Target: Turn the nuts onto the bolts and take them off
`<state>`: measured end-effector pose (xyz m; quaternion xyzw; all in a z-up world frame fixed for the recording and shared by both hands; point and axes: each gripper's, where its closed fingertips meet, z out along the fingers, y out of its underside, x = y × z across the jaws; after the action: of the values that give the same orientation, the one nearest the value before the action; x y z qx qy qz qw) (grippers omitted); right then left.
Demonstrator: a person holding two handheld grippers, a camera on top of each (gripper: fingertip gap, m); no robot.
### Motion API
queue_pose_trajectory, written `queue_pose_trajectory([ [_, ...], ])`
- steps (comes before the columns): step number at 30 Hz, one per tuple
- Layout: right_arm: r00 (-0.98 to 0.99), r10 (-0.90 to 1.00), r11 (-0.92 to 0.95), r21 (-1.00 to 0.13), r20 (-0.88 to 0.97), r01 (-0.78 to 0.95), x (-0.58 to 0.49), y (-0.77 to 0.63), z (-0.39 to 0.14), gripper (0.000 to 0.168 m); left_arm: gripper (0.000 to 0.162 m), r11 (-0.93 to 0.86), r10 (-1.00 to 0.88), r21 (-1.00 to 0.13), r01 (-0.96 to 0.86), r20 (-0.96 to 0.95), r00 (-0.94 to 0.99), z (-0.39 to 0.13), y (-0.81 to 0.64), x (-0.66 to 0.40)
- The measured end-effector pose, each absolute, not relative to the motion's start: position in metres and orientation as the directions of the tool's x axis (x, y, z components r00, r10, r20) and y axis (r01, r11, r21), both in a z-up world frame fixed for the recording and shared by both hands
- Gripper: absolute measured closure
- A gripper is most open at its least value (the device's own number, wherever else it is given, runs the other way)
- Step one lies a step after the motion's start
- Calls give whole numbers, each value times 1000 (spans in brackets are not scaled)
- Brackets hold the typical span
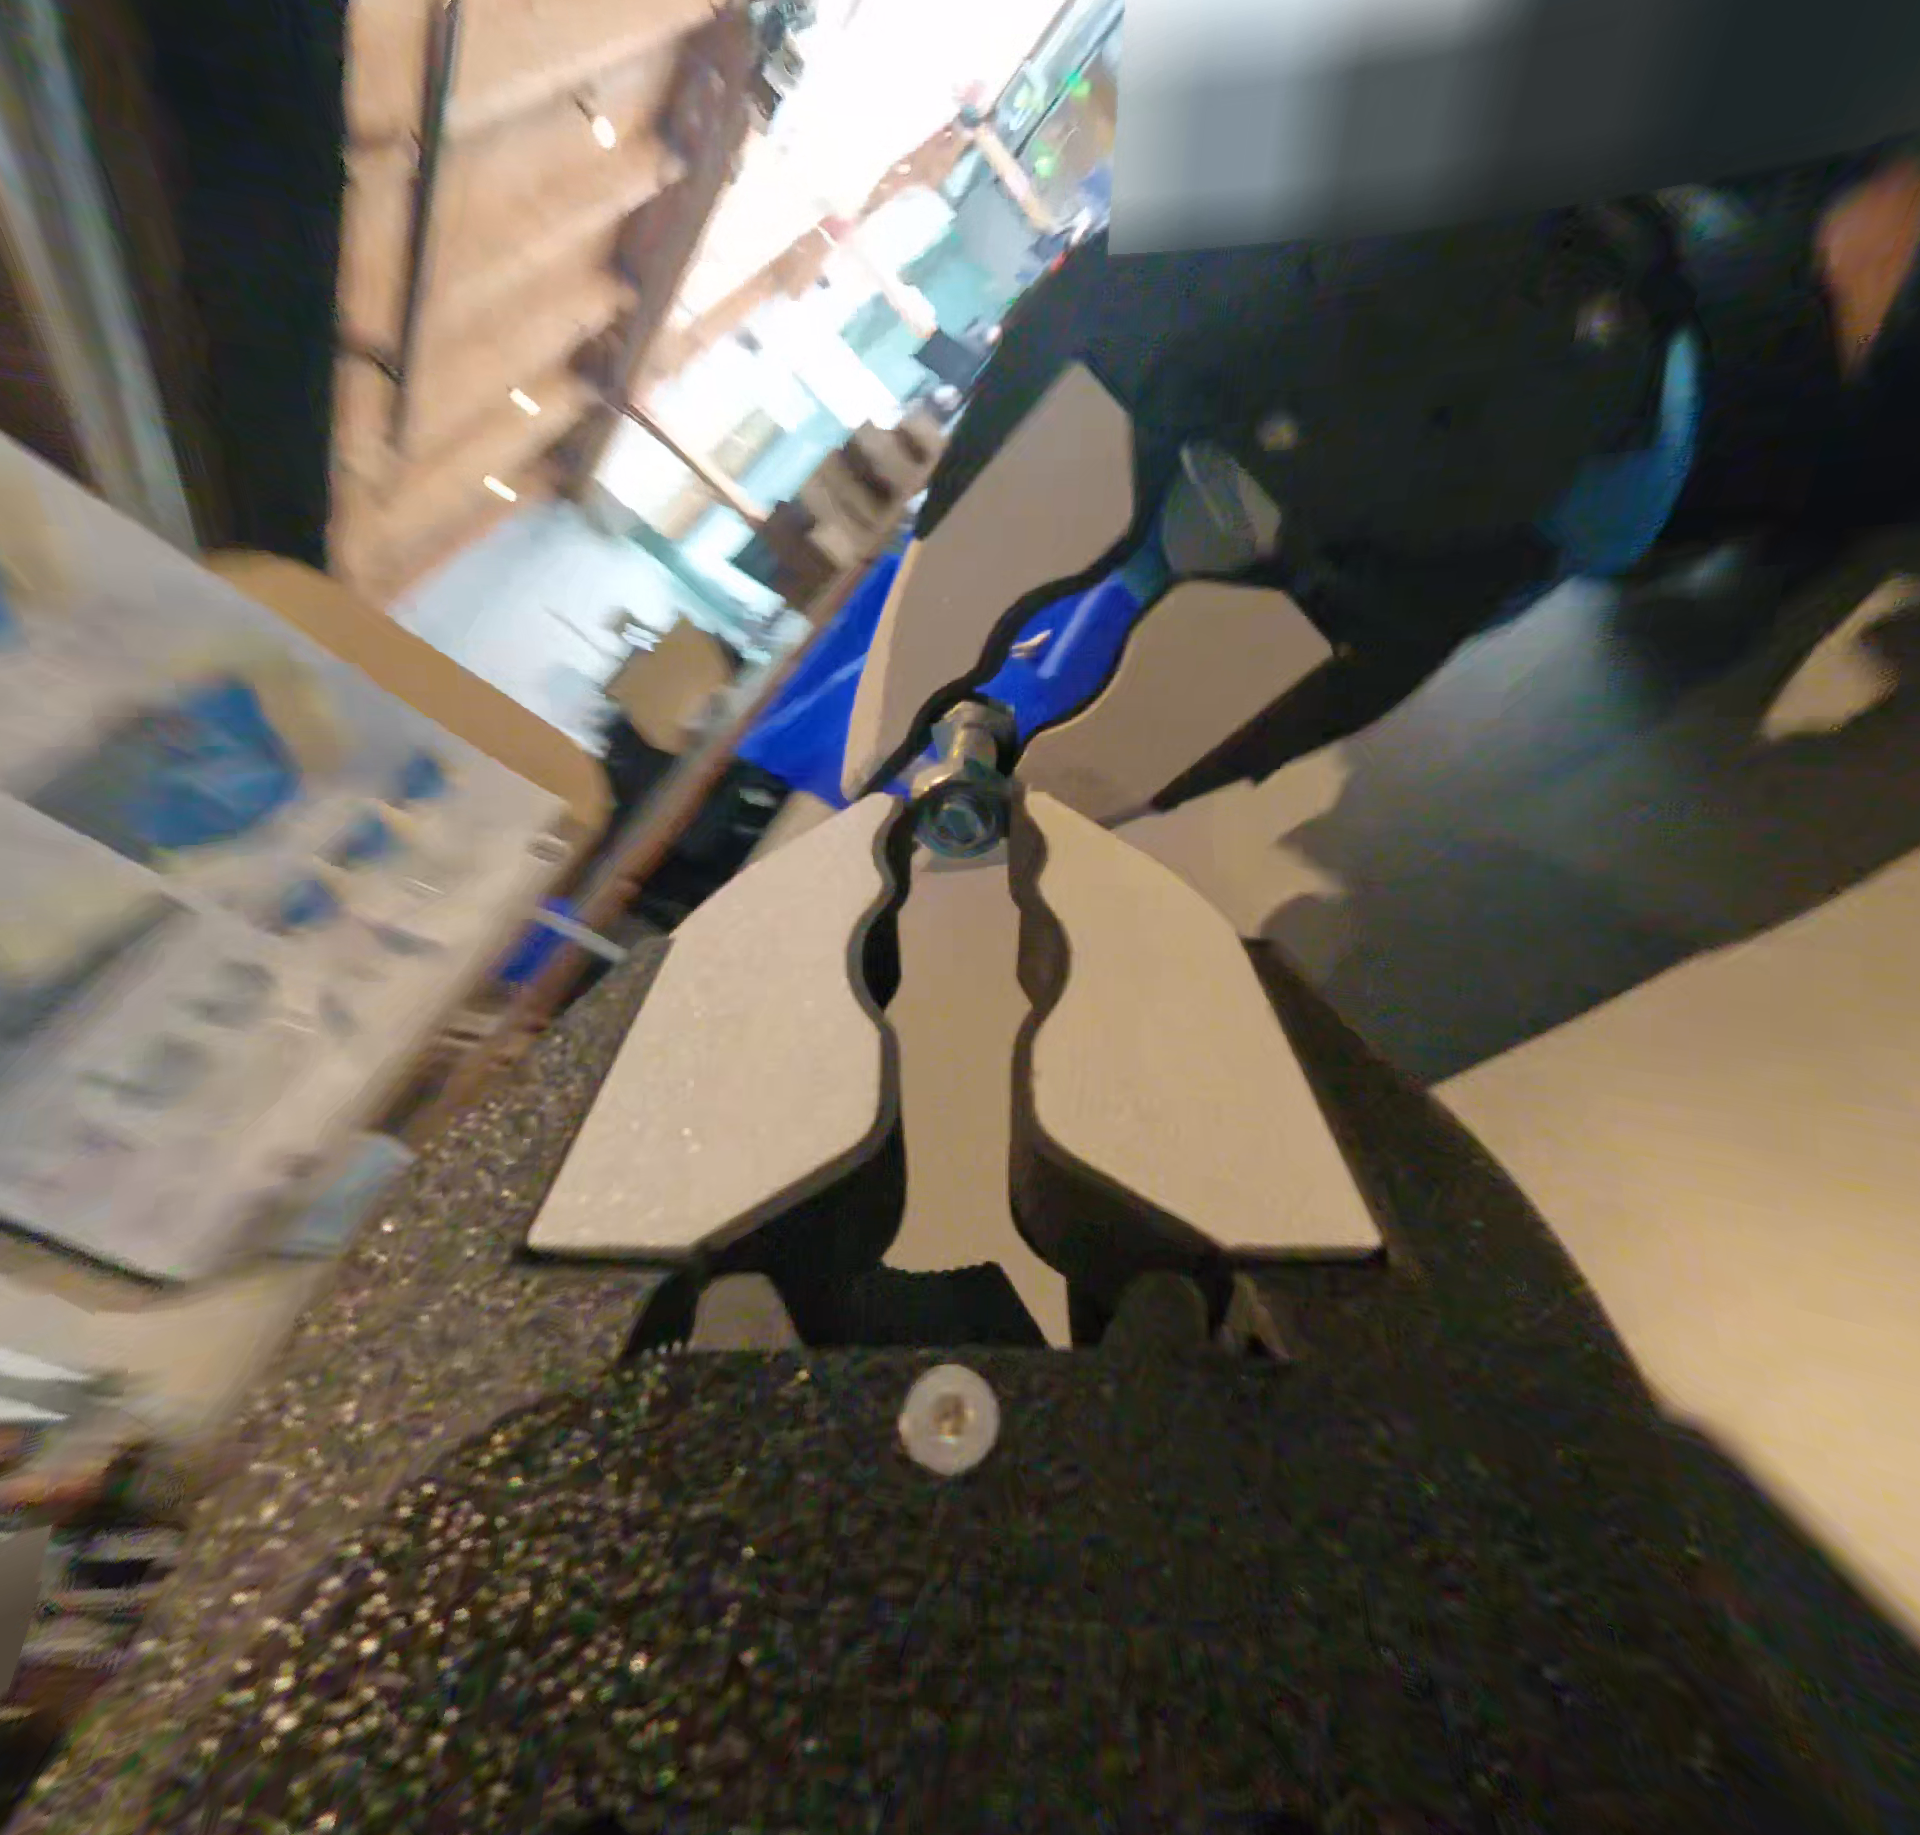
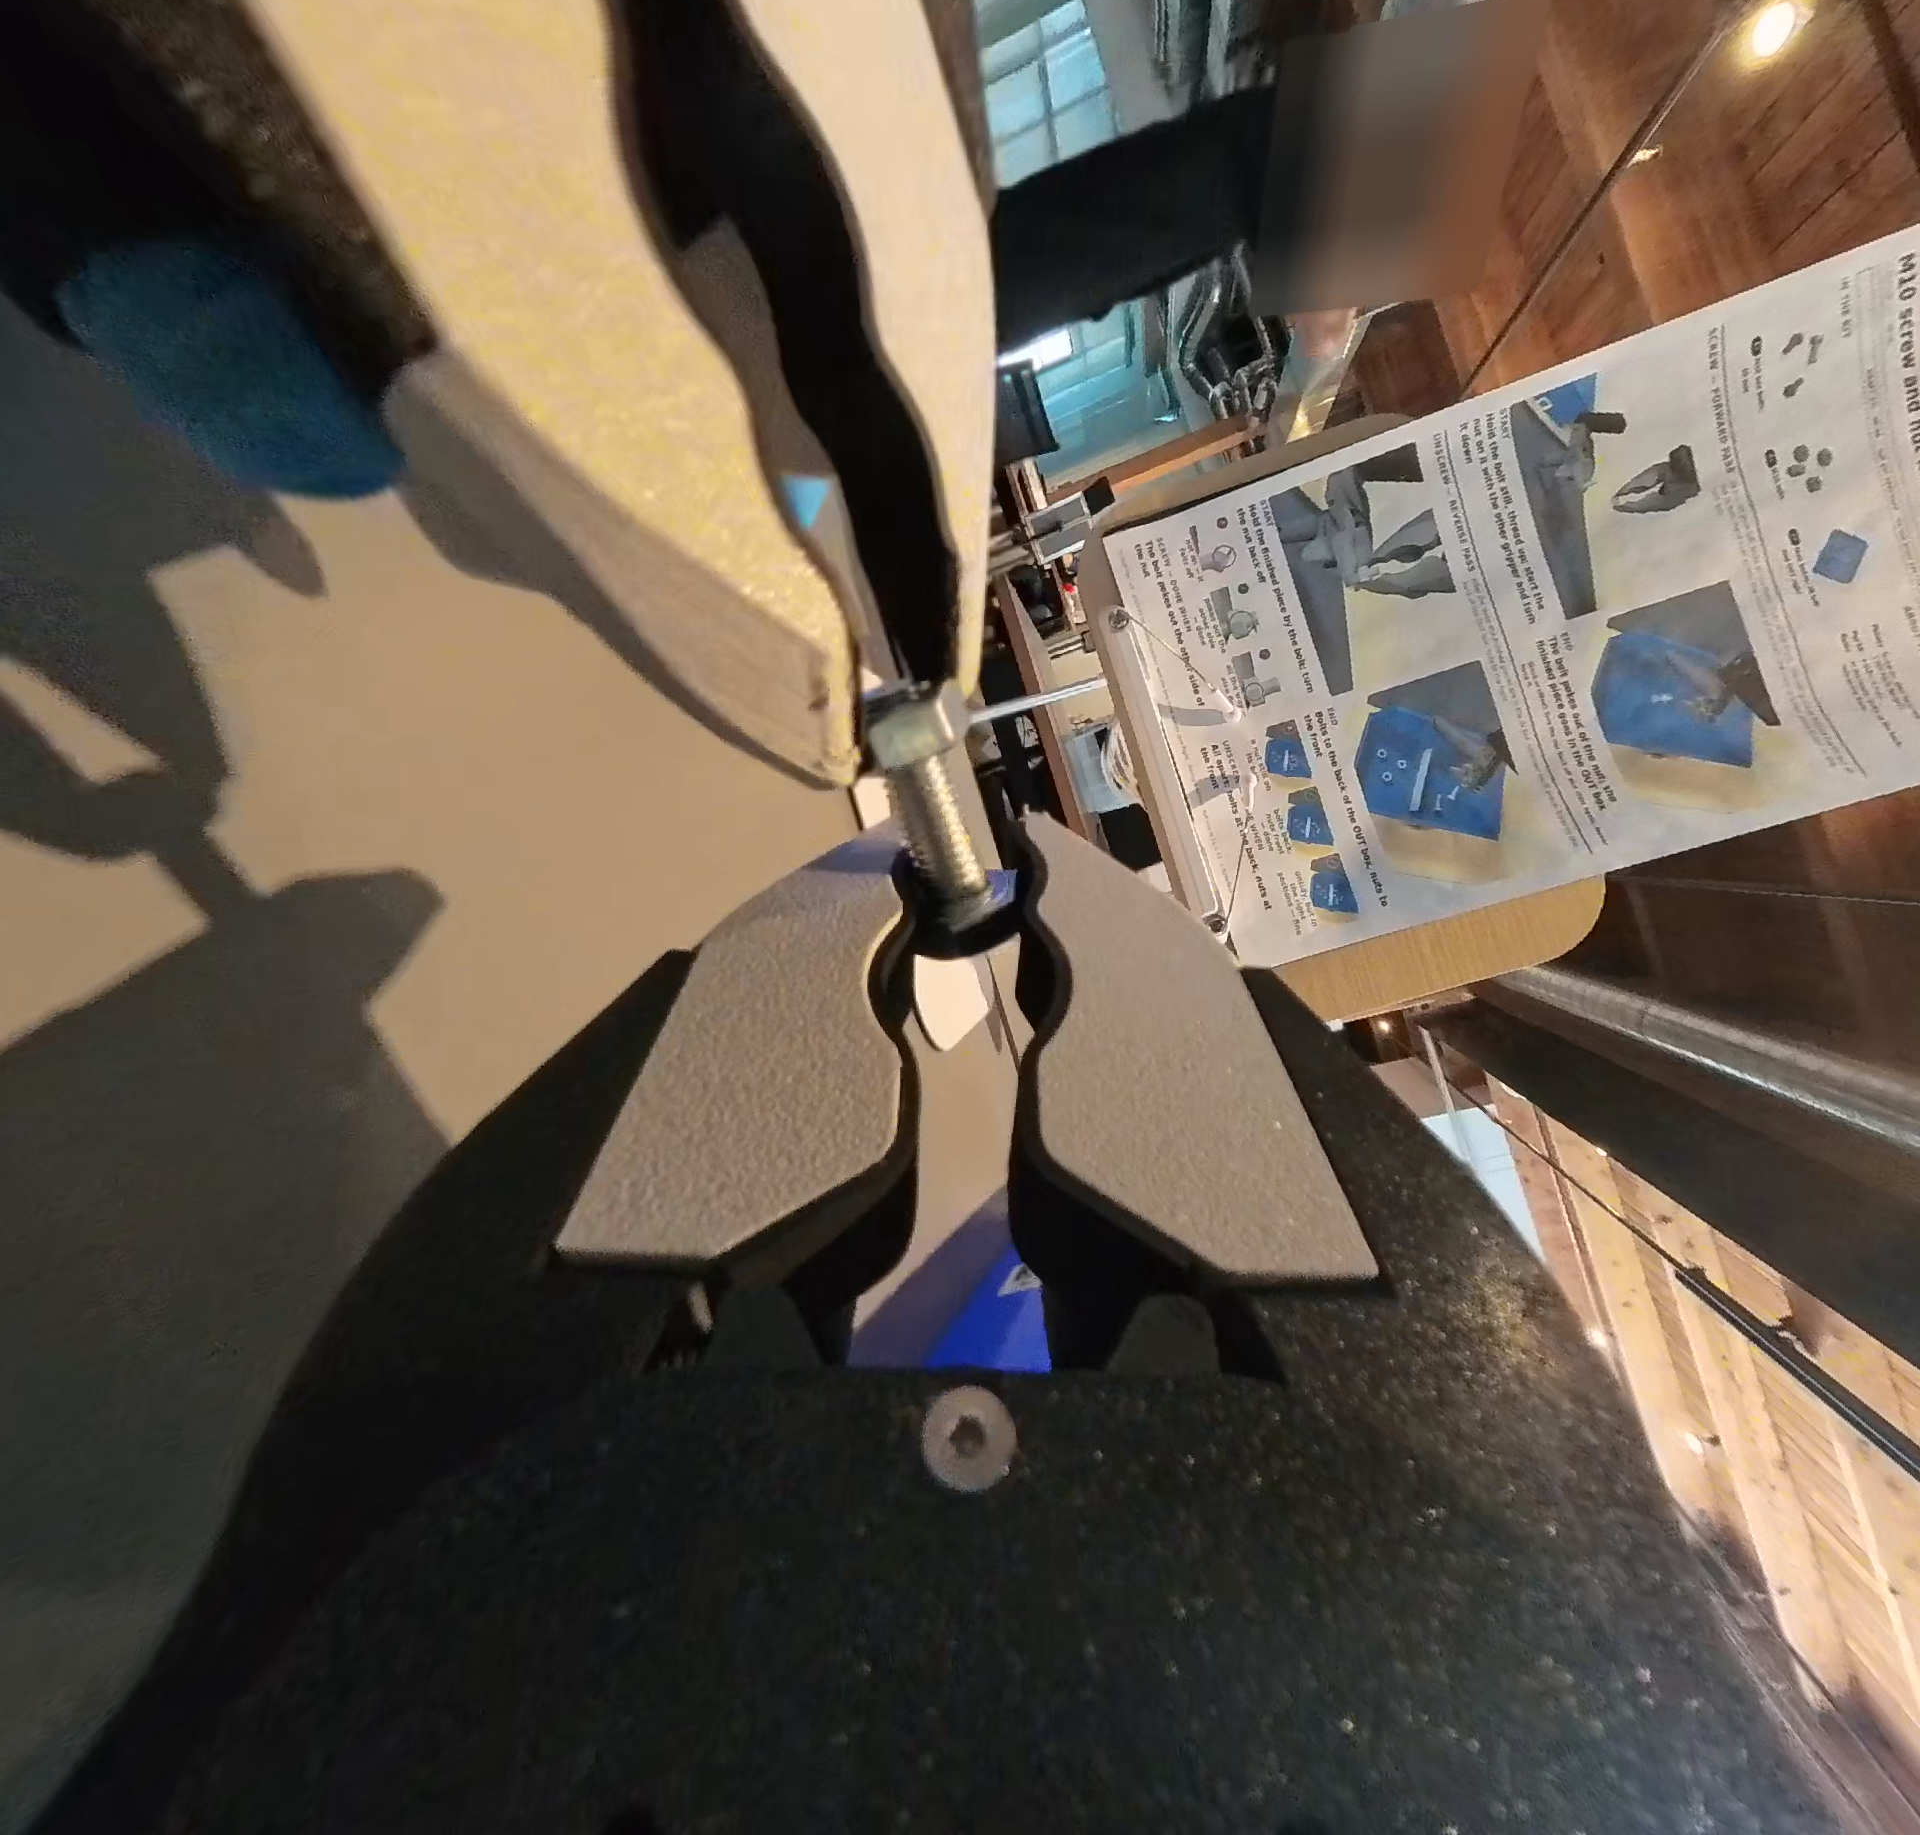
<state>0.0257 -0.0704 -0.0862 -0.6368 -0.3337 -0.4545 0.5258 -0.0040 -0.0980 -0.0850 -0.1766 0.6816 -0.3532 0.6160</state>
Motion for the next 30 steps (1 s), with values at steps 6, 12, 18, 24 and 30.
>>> queue_pose_trajectory([
  [6, 356, -55, -223, -359, 933, 906, 25, -70, -86, 155, 132, 723, -631, -621, 304, -772, -78, -66, -108, -13],
  [12, 354, -61, -225, -359, 933, 906, 26, -70, -84, 155, 135, 279, -878, -941, 190, -330, -347, -64, -93, -11],
  [18, 353, -51, -227, -355, 934, 907, 26, -69, -86, 155, 137, 179, -874, -983, 31, -174, -454, -85, -98, -5],
  [24, 355, -55, -229, -358, 933, 905, 27, -69, -85, 155, 144, 661, -699, -727, 183, -686, -202, -86, -100, -3],
  [30, 354, -55, -227, -357, 934, 906, 27, -69, -85, 155, 127, 788, -563, -556, 266, -825, -58, -75, -110, -8],
])
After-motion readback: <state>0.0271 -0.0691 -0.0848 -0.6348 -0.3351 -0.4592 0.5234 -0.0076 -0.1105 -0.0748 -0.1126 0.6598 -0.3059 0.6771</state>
